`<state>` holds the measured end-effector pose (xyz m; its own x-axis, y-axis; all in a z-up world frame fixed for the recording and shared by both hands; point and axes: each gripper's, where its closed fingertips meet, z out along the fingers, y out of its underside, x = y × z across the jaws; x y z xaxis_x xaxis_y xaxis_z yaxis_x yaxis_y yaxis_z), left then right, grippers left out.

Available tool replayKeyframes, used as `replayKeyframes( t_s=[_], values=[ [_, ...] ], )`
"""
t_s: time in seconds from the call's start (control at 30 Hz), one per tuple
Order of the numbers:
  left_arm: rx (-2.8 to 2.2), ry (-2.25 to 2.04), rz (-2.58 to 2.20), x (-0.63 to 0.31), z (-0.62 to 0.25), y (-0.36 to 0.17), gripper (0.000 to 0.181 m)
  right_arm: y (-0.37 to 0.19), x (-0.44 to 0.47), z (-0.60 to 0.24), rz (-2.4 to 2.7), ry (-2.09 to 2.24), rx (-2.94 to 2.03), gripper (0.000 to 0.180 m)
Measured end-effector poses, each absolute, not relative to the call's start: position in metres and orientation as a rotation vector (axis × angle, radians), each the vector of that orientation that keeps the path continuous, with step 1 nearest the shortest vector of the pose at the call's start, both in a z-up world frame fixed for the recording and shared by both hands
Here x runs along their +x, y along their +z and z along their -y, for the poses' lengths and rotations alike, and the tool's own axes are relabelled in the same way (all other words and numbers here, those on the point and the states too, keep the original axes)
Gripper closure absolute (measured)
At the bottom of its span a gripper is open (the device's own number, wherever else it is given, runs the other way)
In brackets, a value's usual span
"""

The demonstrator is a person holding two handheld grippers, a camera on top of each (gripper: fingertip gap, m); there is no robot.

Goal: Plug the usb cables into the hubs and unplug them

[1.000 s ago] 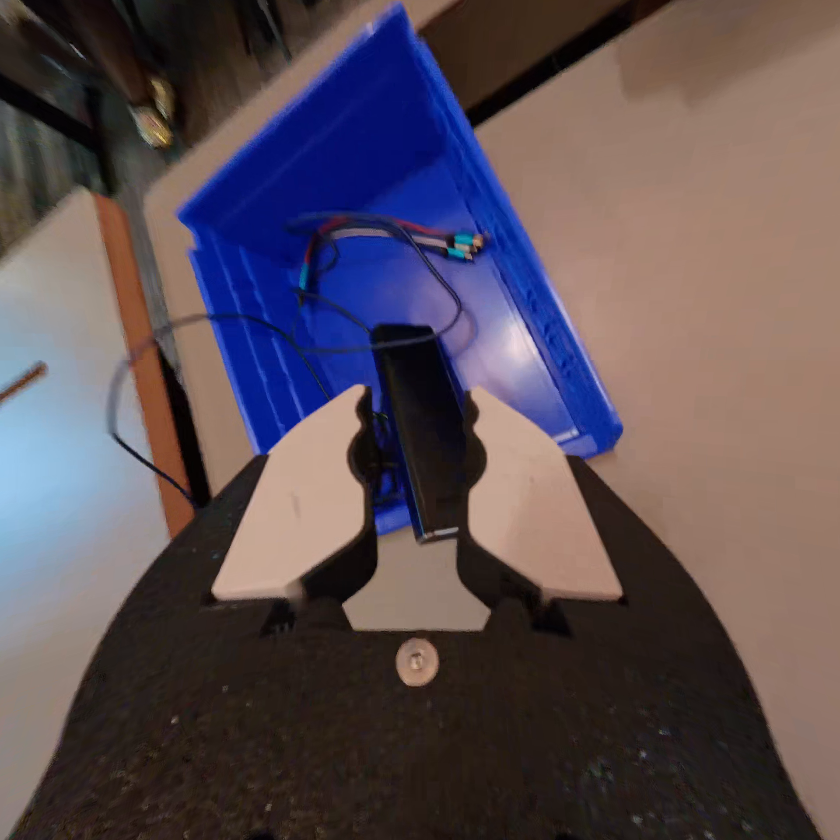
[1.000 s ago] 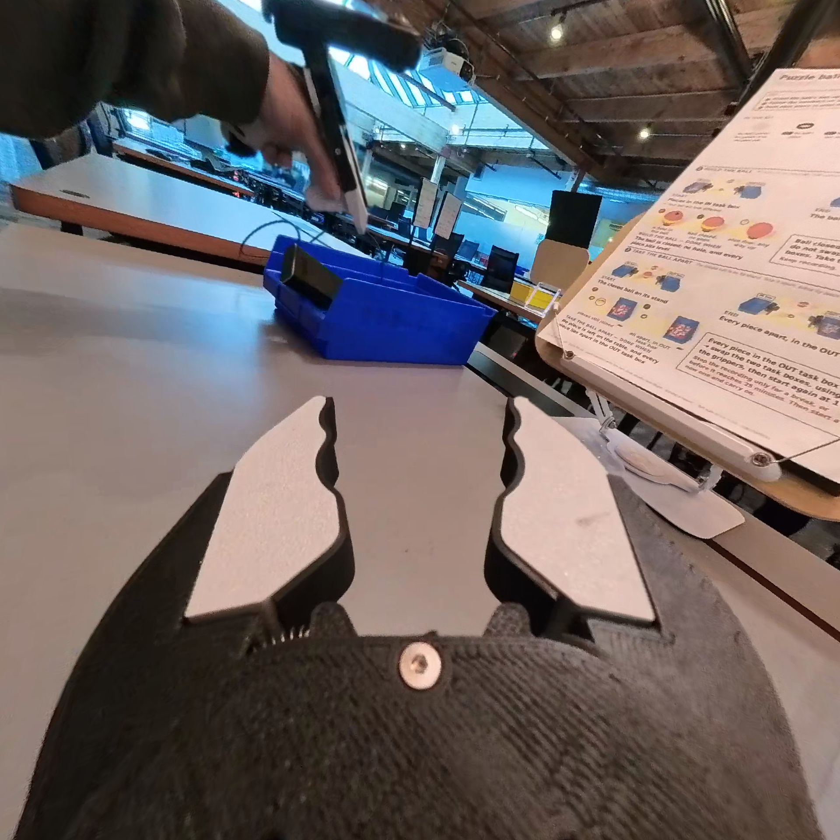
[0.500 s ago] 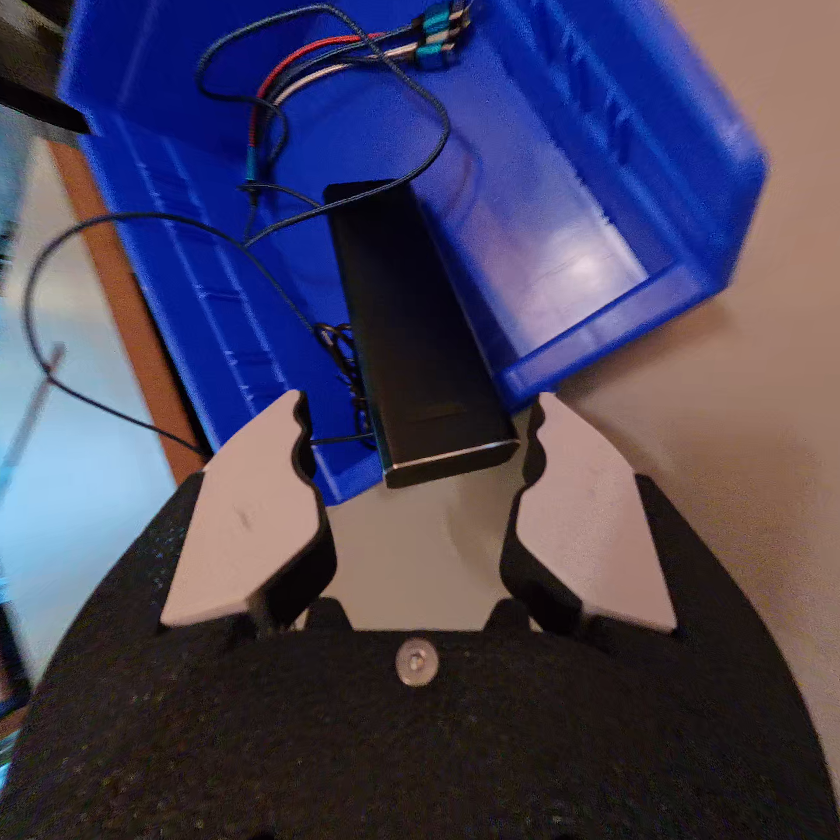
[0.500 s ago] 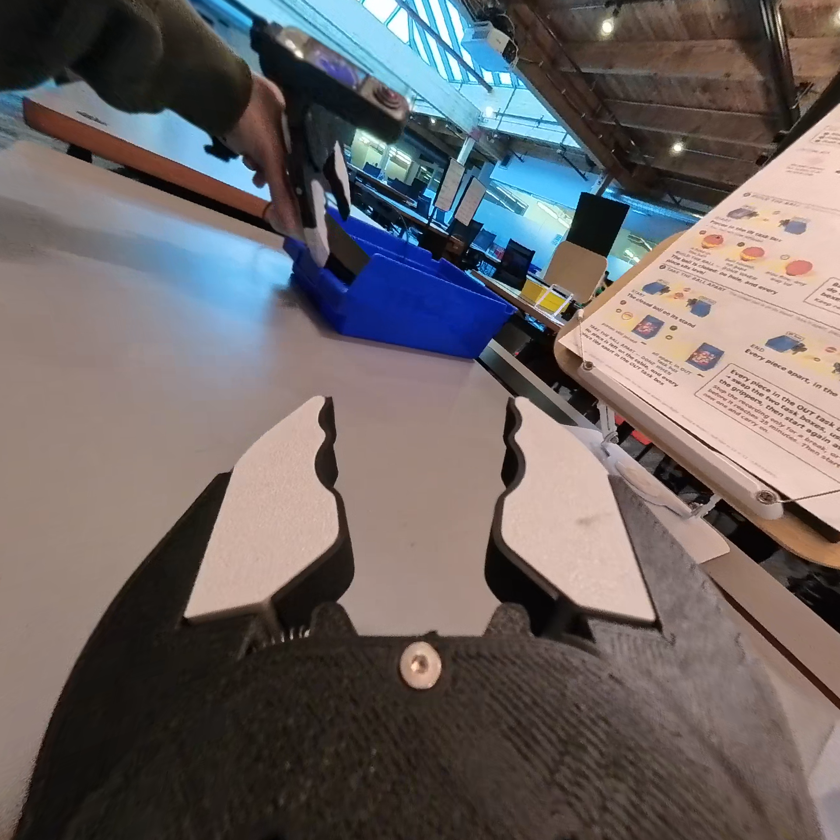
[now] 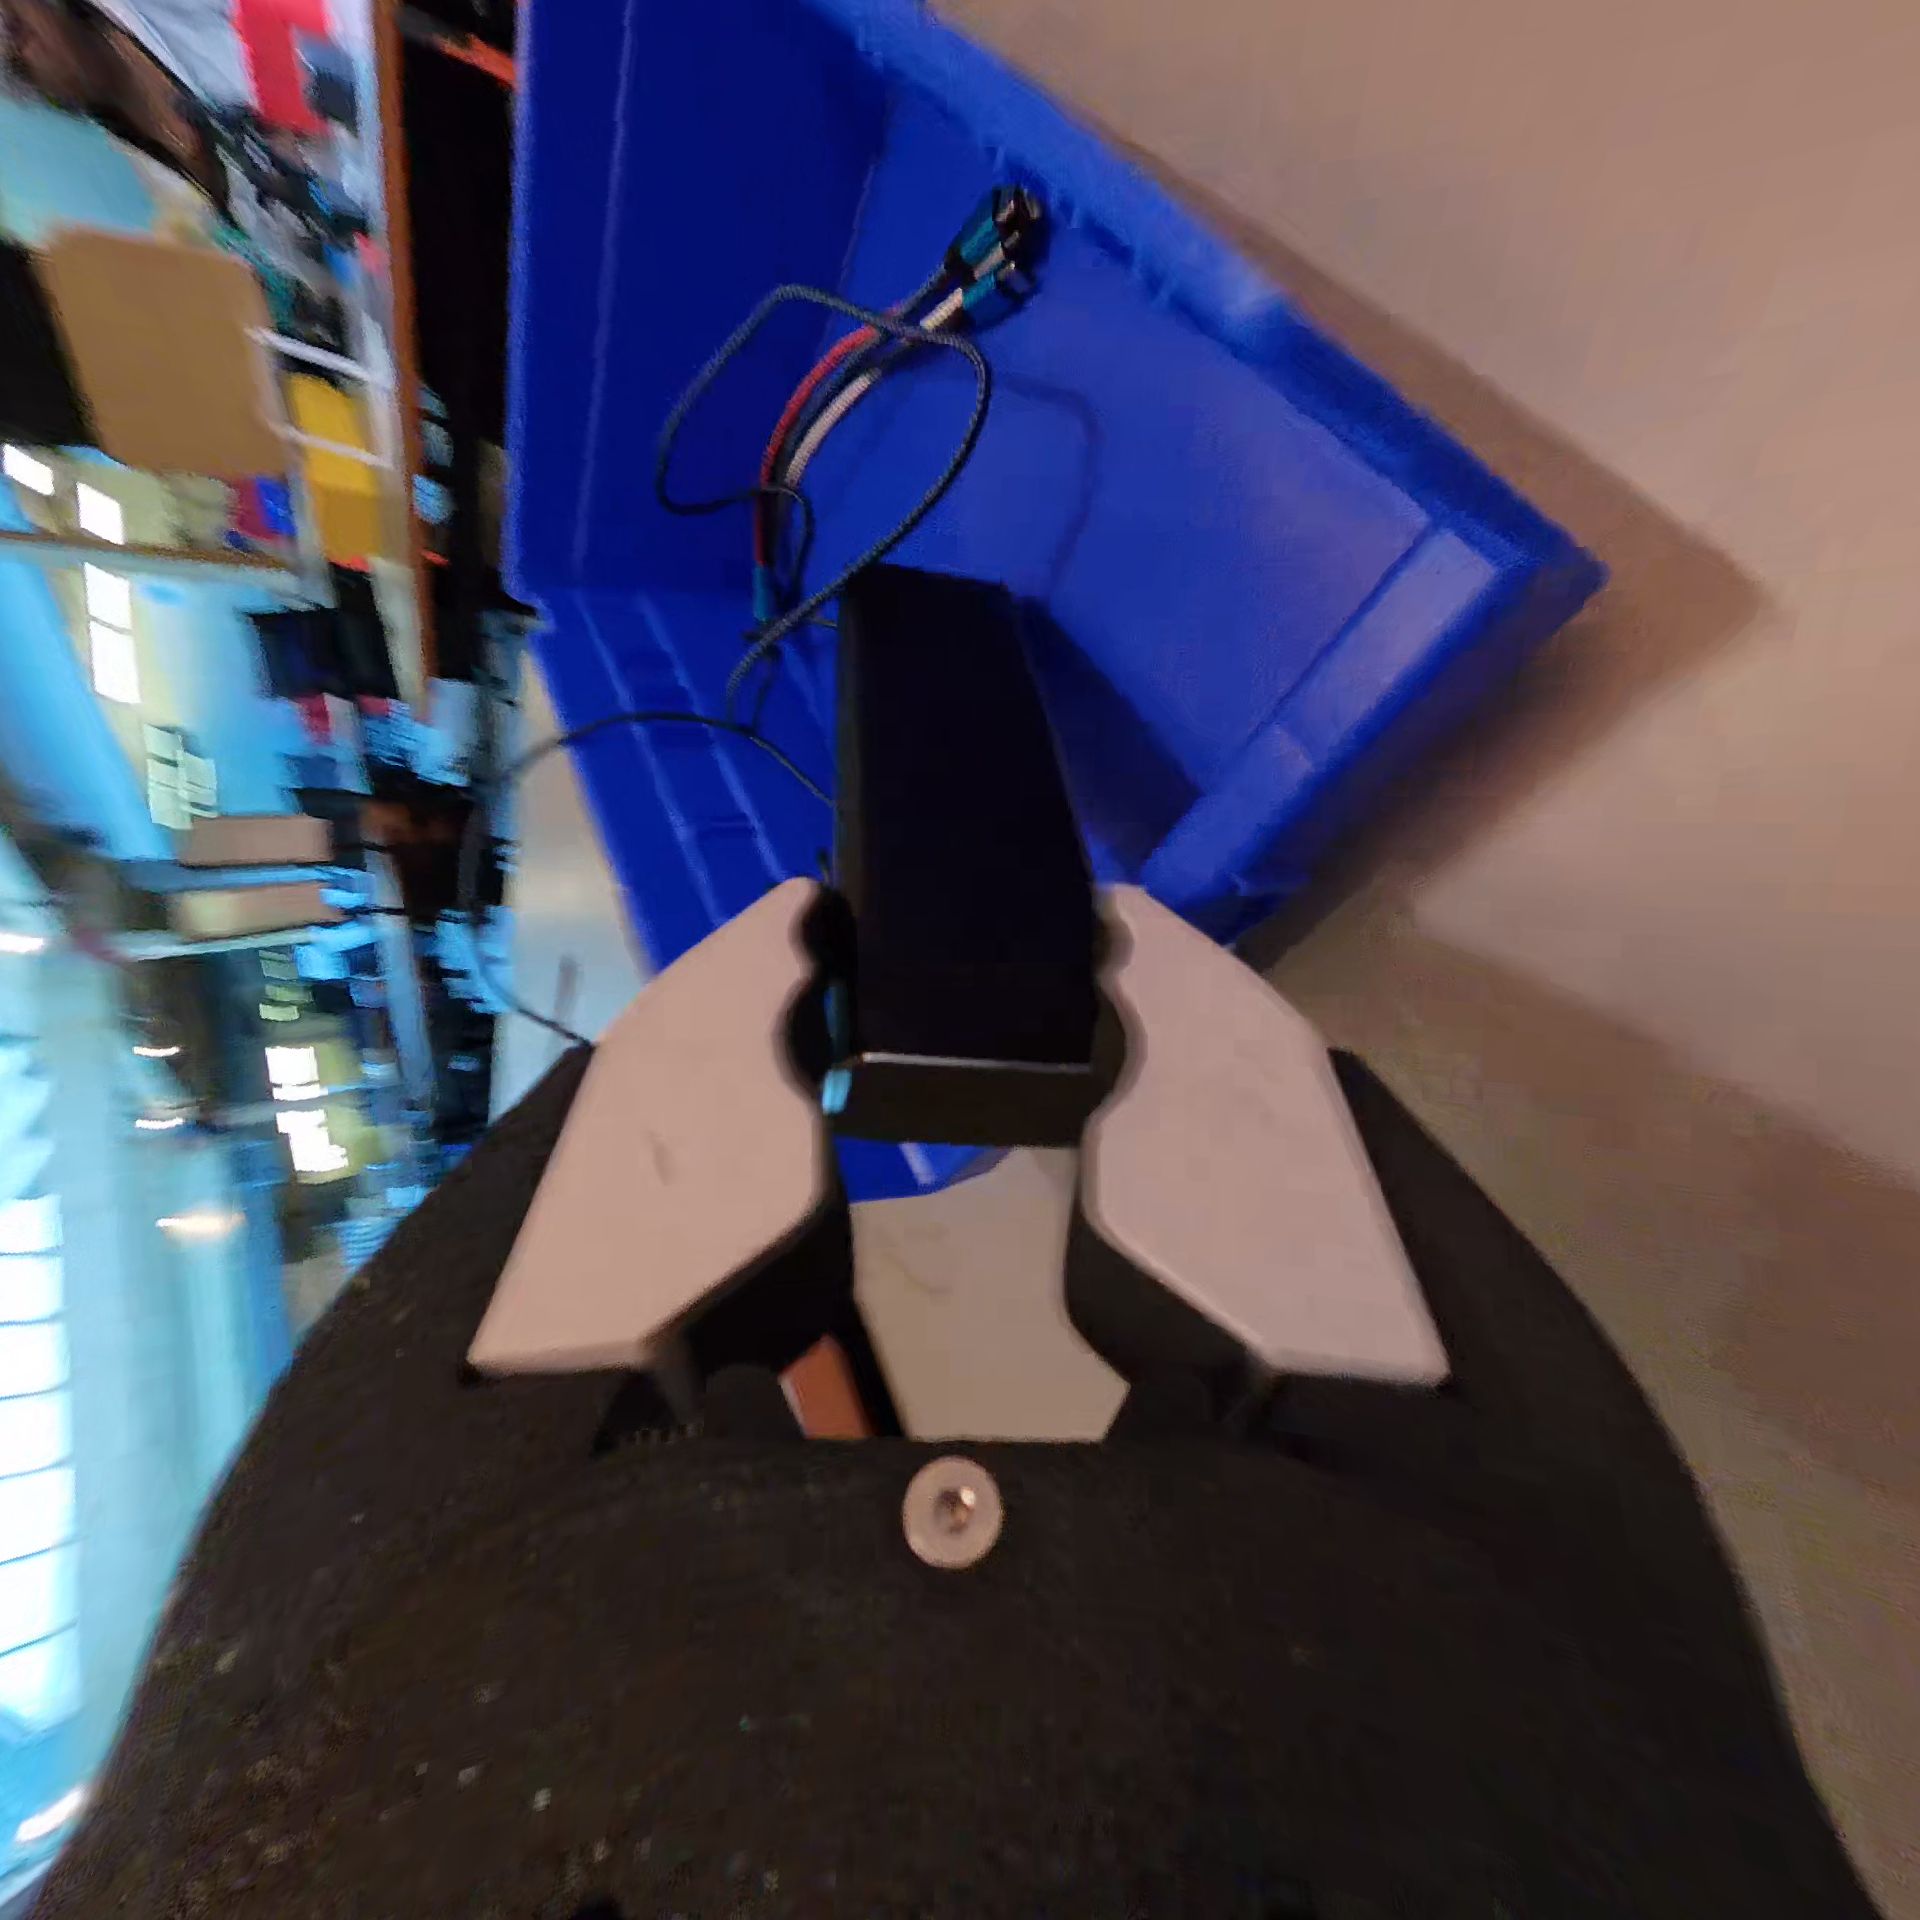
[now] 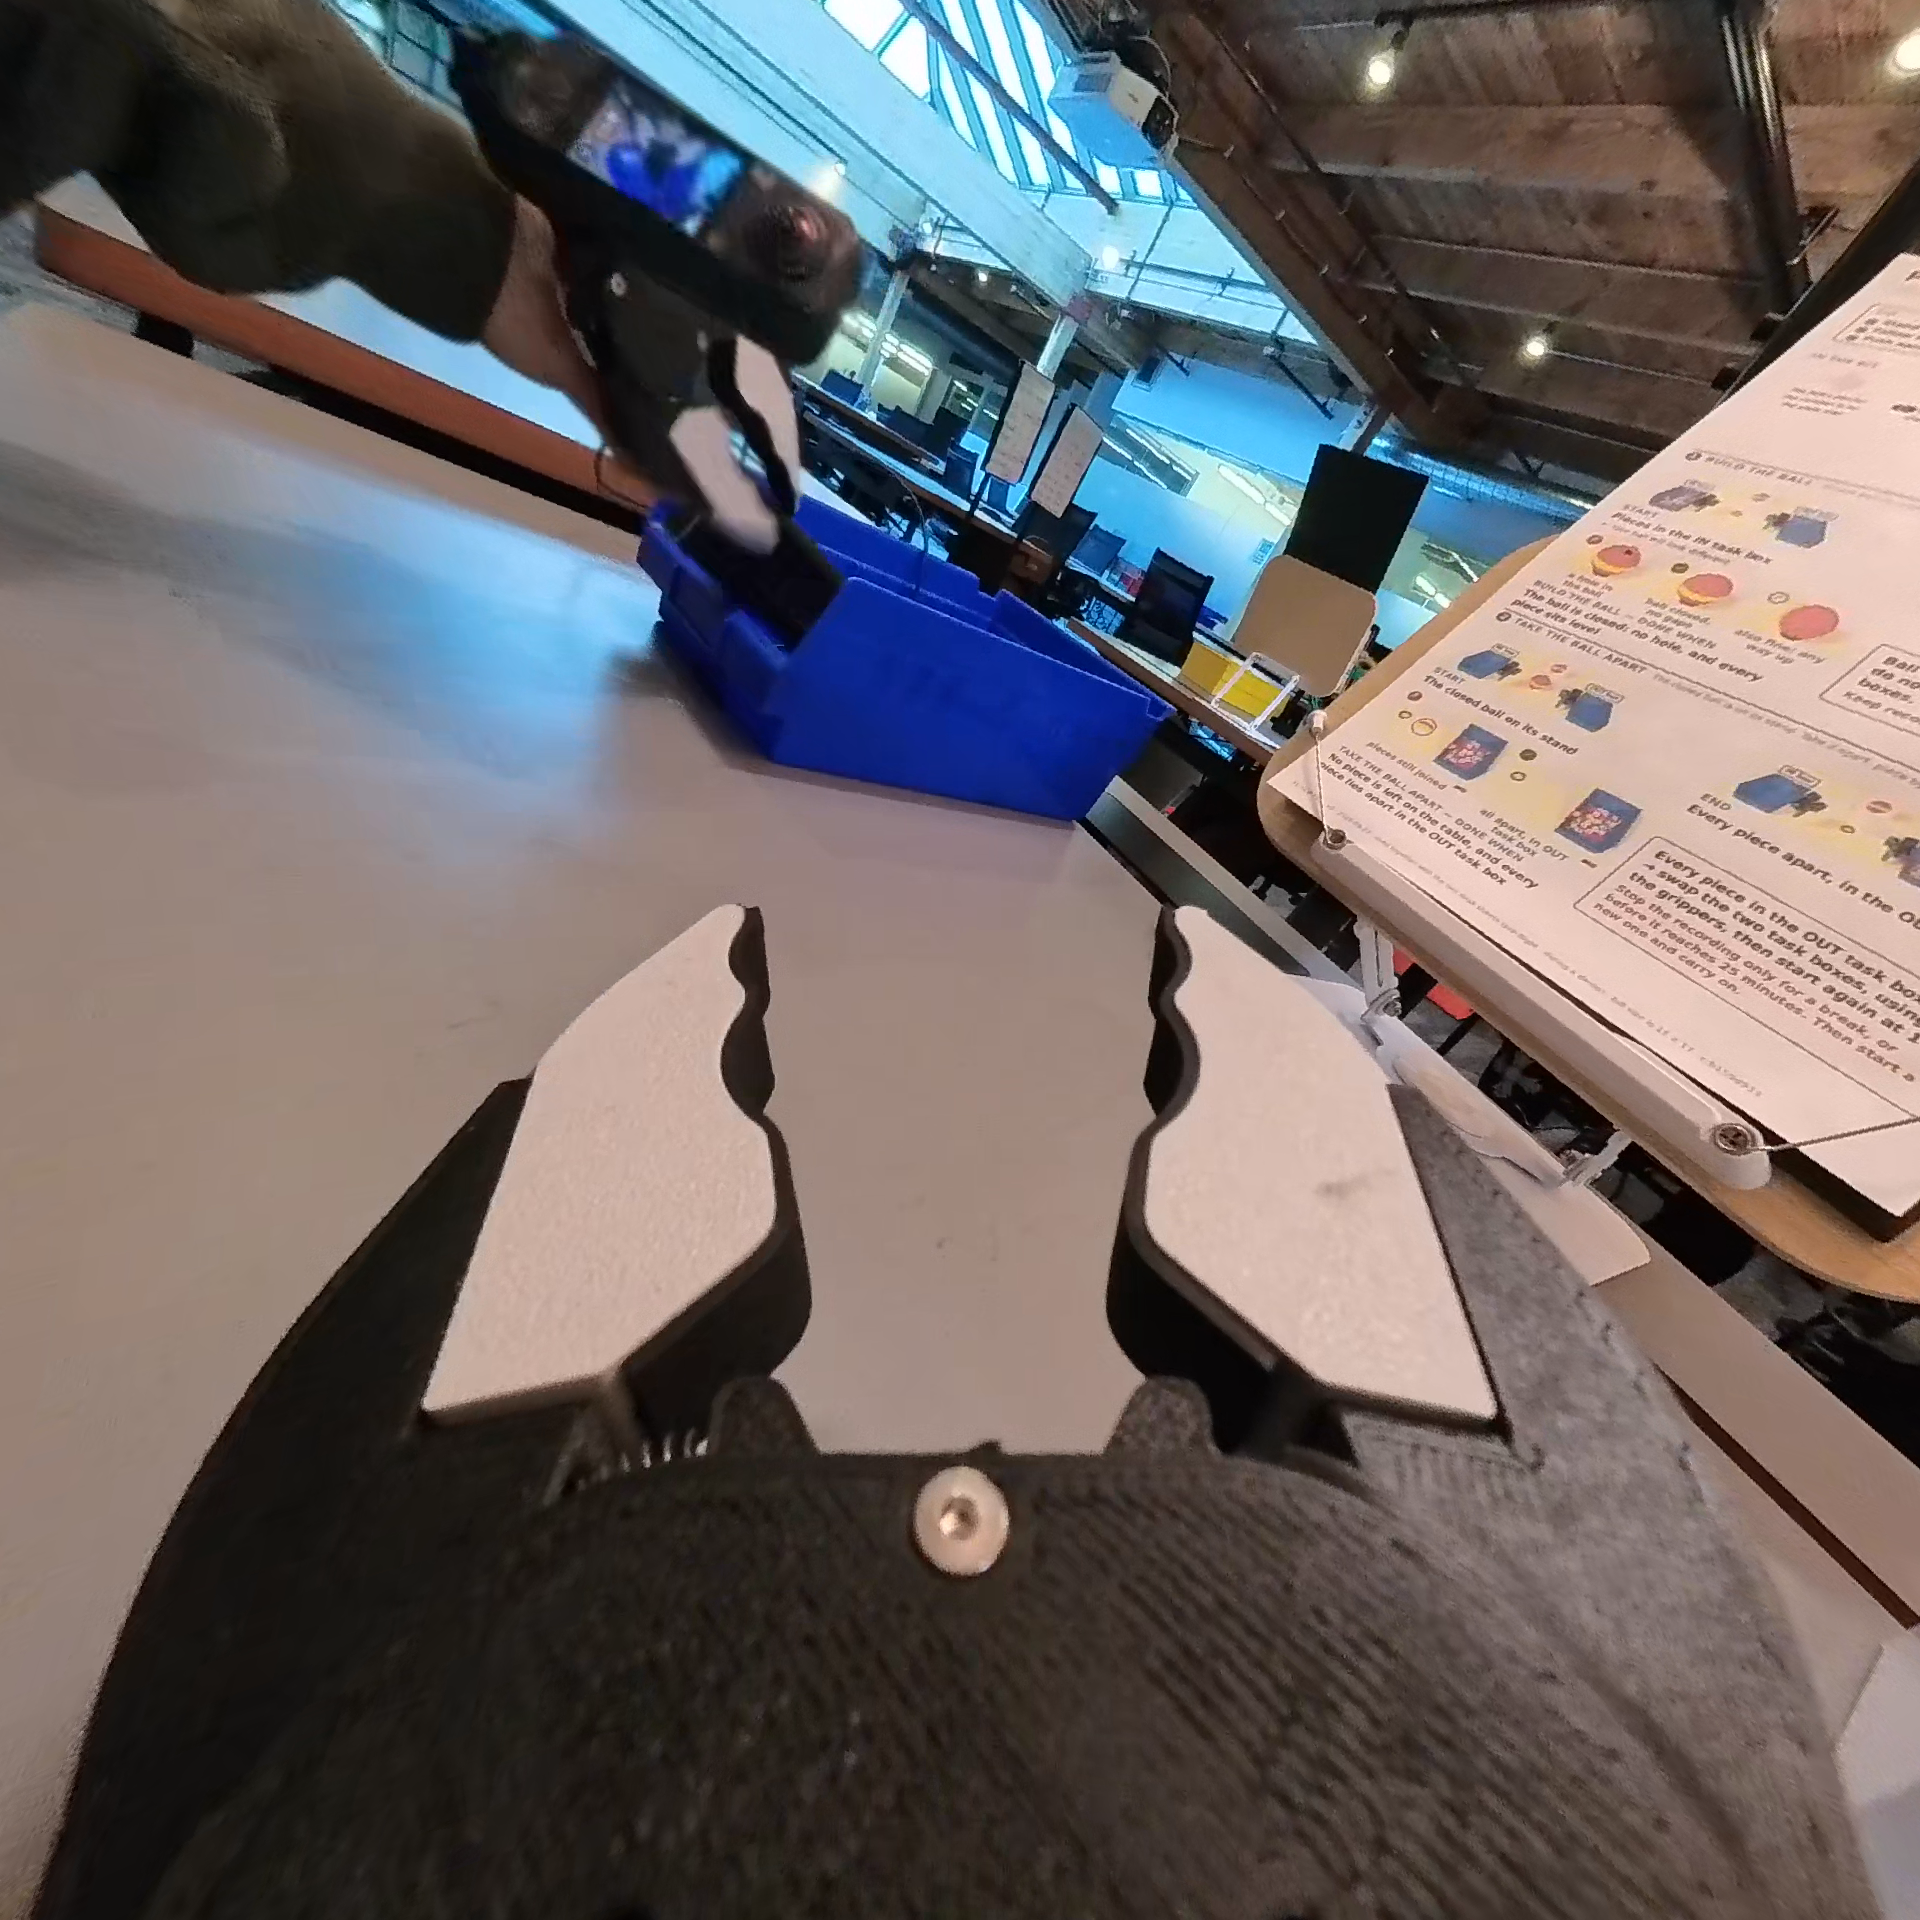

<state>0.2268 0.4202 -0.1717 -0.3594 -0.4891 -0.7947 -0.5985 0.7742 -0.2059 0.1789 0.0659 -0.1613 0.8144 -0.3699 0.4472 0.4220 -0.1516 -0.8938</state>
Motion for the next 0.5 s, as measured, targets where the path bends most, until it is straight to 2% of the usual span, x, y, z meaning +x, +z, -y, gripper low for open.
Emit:
replayKeyframes(
  t_s=[0.03, 0.13, 0.2, 0.27, 0.3, 0.37, 0.5],
  values=[
    [-0.671, 0.117, -1.923, 0.232, -0.408, -0.148, 0.181, -0.161, 0.179, -0.066, 0.043, -0.691, -1.579, 0.109],
    [-0.646, 0.188, -1.937, 0.234, -0.398, -0.13, 0.181, -0.163, 0.179, -0.067, 0.051, -0.7, -1.586, 0.109],
    [-0.816, -0.001, -1.968, 0.237, -0.393, -0.134, 0.18, -0.164, 0.179, -0.068, 0.059, -0.704, -1.599, 0.108],
    [-1.066, -0.167, -1.97, 0.238, -0.401, -0.137, 0.145, -0.165, 0.177, -0.069, 0.072, -0.714, -1.6, 0.108],
    [-1.187, -0.236, -1.982, 0.237, -0.405, -0.139, 0.134, -0.165, 0.176, -0.069, 0.078, -0.719, -1.598, 0.108],
    [-1.352, -0.316, -1.98, 0.237, -0.419, -0.14, 0.134, -0.165, 0.175, -0.069, 0.085, -0.721, -1.598, 0.108],
    [-1.681, -0.408, -2.038, 0.232, -0.446, -0.146, 0.121, -0.166, 0.175, -0.07, 0.089, -0.715, -1.604, 0.108]
  ],
)
